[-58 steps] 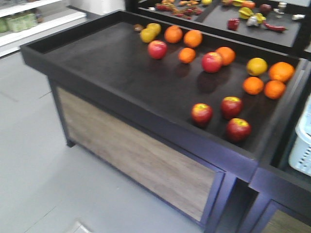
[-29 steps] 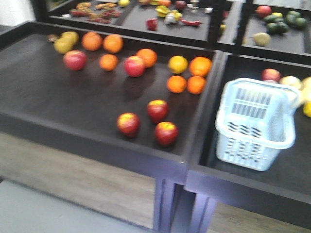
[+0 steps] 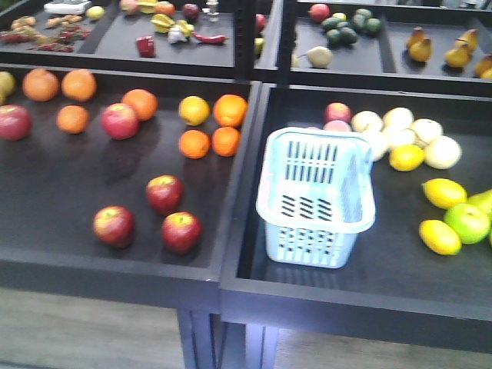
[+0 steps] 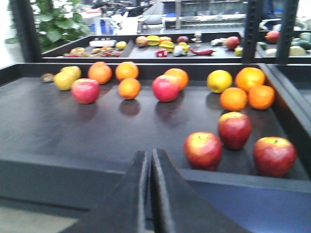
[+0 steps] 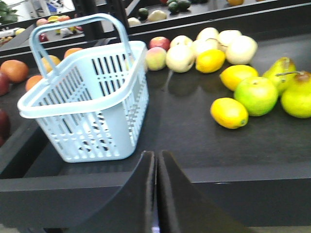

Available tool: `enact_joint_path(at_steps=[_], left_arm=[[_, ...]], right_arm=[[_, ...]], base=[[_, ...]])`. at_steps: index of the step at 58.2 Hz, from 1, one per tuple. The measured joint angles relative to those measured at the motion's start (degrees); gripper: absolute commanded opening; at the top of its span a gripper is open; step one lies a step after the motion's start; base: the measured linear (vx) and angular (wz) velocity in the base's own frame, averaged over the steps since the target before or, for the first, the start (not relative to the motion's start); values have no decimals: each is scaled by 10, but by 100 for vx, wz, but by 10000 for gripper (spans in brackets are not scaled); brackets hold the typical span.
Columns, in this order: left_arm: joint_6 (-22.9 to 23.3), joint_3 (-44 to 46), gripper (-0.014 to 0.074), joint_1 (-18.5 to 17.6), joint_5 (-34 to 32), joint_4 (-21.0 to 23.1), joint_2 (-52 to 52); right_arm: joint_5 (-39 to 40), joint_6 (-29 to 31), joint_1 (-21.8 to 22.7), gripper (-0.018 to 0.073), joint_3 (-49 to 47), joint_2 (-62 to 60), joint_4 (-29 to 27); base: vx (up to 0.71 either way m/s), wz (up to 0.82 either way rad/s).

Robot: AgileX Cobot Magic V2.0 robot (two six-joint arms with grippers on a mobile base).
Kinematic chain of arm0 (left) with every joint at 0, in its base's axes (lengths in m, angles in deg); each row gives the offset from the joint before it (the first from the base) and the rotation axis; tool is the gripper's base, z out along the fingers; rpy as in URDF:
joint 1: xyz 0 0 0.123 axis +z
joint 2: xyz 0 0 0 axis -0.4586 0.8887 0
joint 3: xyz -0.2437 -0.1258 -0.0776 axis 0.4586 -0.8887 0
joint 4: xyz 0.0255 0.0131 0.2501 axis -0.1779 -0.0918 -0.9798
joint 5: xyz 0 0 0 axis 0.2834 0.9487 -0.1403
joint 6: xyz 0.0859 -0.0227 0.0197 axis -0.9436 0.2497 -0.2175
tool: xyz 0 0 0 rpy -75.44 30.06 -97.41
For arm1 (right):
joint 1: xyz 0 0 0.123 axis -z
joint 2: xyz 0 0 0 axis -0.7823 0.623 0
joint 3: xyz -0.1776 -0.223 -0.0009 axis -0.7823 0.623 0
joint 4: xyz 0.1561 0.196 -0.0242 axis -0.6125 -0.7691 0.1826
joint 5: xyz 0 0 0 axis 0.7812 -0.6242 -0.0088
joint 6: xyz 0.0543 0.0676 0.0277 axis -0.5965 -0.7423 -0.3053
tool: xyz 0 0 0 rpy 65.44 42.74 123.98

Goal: Pick three apples into basket with both arms
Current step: 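Turn the base and approach the table holding the light-blue basket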

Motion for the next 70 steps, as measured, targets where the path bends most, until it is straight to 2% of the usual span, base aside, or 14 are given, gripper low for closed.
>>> enact_joint_path(at_steps=[32, 70], left_arm=[[0, 0, -6, 0, 0, 0, 0], [0, 0, -6, 0, 0, 0, 0]], right_arm=[[0, 0, 0, -5, 0, 0, 0], [0, 0, 0, -5, 0, 0, 0]], base=[[6, -21], [7, -7]])
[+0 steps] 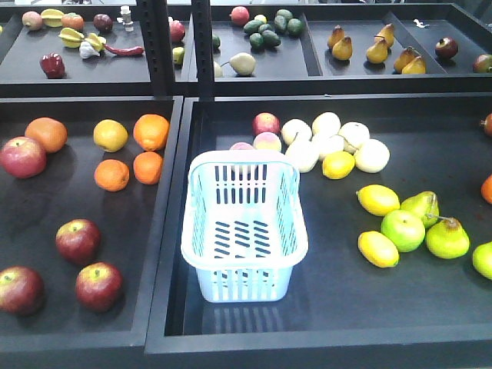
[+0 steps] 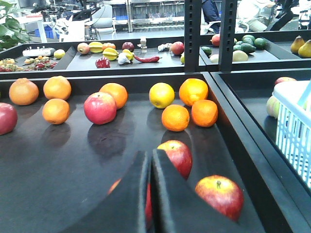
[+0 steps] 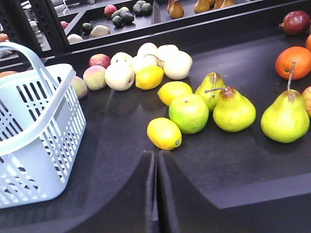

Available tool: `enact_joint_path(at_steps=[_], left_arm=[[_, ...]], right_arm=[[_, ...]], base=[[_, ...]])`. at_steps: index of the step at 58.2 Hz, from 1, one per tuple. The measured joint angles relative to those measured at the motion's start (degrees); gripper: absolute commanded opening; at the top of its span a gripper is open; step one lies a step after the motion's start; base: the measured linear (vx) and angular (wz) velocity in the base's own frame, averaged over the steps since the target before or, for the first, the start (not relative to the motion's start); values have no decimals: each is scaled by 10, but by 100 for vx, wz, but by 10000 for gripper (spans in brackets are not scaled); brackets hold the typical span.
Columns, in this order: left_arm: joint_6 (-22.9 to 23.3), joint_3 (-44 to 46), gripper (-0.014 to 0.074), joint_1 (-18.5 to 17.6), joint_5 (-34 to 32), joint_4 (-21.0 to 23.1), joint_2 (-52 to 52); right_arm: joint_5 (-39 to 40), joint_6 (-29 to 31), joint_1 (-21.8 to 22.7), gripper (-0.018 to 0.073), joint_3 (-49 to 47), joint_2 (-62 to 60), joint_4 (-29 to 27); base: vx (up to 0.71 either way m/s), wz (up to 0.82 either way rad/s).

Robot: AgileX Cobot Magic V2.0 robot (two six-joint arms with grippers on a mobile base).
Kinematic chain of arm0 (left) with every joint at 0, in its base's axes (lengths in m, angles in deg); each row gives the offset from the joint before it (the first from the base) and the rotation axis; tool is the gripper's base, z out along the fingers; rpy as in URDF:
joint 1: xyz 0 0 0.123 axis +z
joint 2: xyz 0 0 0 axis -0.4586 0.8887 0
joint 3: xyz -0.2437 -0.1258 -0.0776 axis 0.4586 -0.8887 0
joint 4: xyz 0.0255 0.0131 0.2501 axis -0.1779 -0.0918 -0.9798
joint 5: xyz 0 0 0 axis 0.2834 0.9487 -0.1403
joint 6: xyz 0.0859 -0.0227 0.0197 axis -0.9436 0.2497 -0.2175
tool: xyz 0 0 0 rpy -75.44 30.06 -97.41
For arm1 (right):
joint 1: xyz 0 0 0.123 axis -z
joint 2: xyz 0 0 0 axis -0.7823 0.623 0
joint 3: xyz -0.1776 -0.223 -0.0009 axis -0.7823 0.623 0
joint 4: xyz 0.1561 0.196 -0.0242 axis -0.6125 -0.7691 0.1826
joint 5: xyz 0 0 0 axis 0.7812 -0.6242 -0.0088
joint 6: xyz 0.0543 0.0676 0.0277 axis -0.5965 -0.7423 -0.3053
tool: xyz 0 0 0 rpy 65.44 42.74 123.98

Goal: Pick three apples into basket with both arms

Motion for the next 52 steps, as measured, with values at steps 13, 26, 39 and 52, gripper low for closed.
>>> enact_joint_path(at_steps=[13, 26, 39, 52], left_arm=[[0, 0, -6, 0, 0, 0, 0], [0, 0, -6, 0, 0, 0, 0], [0, 0, -6, 0, 0, 0, 0], [0, 0, -6, 0, 0, 0, 0]], right_arm=[[0, 0, 0, -5, 0, 0, 0], [0, 0, 0, -5, 0, 0, 0], [0, 0, 0, -5, 0, 0, 0], [0, 0, 0, -5, 0, 0, 0]], base=[[10, 0], [11, 3], [10, 5], [7, 6]])
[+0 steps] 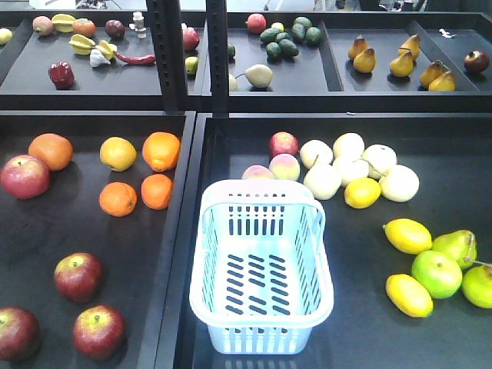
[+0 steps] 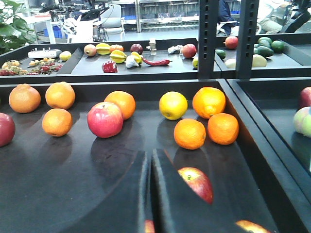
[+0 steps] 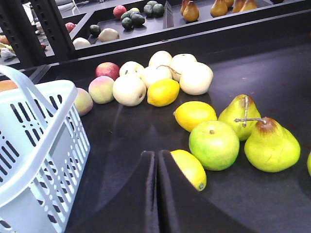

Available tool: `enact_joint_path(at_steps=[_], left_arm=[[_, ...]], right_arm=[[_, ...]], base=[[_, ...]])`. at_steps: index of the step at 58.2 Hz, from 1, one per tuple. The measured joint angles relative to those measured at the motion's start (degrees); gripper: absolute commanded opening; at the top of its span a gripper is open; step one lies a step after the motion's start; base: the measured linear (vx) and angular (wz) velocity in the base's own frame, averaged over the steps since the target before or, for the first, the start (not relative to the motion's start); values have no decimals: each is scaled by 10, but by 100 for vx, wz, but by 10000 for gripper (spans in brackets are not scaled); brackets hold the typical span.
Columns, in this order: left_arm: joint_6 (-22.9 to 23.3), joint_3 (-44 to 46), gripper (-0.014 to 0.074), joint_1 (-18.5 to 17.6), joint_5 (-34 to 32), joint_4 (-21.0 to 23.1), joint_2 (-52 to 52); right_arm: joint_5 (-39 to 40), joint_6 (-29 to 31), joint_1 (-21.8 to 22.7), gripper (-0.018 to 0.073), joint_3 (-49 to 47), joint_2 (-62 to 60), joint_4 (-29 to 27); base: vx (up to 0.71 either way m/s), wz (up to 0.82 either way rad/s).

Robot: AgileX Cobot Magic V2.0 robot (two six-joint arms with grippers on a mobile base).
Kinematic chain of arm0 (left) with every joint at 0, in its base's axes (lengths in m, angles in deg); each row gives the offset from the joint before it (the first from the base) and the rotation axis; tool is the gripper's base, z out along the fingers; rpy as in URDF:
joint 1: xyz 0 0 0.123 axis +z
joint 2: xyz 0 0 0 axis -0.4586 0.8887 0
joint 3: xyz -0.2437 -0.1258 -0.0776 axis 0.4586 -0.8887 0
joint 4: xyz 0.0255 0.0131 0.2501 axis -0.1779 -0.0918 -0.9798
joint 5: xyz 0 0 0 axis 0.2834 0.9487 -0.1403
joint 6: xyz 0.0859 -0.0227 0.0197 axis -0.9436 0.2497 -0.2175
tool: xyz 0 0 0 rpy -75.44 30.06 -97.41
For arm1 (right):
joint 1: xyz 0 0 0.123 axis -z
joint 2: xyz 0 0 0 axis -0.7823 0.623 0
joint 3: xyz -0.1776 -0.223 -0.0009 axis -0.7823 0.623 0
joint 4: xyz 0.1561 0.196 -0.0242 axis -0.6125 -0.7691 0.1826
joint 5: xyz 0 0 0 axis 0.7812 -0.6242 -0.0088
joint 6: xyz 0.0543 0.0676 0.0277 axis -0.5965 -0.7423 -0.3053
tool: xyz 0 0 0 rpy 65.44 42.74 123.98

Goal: Pick three apples into basket with both arms

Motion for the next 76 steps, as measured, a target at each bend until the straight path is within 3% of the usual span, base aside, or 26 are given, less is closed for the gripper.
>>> enact_joint_path(at_steps=[76], left_arm=[[0, 0, -6, 0, -1, 0, 0]], right_arm=[[0, 0, 0, -5, 0, 0, 0]], base=[[1, 1]])
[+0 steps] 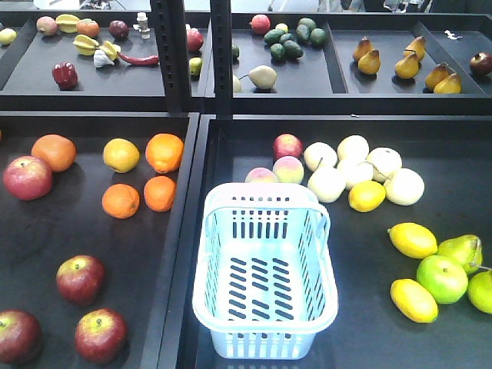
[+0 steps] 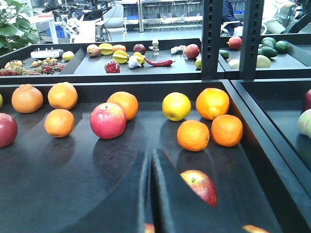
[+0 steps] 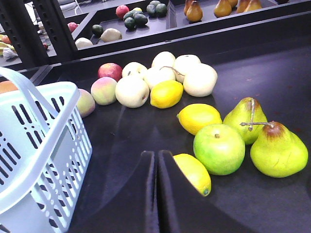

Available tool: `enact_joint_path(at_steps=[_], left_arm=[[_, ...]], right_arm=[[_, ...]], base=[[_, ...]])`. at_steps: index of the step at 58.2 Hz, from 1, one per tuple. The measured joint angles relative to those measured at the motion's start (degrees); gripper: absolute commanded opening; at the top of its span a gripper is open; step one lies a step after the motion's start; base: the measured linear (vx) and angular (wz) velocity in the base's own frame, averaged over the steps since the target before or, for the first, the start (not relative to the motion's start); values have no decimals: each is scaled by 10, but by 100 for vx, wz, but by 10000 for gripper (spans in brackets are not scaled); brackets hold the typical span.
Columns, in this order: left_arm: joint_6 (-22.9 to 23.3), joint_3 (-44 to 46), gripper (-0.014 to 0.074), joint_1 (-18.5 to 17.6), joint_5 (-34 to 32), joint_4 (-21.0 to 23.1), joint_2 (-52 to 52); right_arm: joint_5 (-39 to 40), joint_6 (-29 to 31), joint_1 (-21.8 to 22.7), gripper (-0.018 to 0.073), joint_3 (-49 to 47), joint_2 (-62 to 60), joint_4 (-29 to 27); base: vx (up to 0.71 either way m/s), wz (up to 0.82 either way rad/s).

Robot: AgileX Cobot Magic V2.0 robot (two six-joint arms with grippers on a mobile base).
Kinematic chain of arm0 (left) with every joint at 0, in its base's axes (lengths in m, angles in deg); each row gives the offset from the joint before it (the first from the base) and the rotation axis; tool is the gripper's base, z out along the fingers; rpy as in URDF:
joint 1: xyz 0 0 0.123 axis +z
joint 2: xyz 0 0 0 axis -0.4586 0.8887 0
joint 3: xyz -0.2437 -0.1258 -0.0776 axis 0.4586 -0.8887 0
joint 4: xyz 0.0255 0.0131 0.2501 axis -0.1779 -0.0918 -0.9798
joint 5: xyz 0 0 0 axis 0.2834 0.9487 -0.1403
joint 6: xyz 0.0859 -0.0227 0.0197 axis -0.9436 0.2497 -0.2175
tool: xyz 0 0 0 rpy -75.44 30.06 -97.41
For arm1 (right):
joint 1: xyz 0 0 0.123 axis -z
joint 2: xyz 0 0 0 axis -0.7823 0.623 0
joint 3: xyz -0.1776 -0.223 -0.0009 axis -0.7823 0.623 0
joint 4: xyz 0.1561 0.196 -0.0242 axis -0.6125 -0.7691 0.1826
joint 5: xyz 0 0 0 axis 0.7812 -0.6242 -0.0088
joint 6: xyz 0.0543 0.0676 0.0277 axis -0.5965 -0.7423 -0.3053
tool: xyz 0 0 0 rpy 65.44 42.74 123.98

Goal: Pick three apples into basket with both arms

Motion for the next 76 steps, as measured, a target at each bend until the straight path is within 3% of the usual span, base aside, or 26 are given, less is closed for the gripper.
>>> enact_joint_path(at_steps=[36, 62, 76], left_arm=[[0, 0, -6, 0, -14, 11, 0], [0, 0, -6, 0, -49, 269, 0], [0, 0, -6, 0, -54, 341, 0]], right_arm=[[0, 0, 0, -5, 0, 0, 0], [0, 0, 0, -5, 0, 0, 0], [0, 0, 0, -5, 0, 0, 0]], base=[[0, 0], [0, 0], [0, 0]])
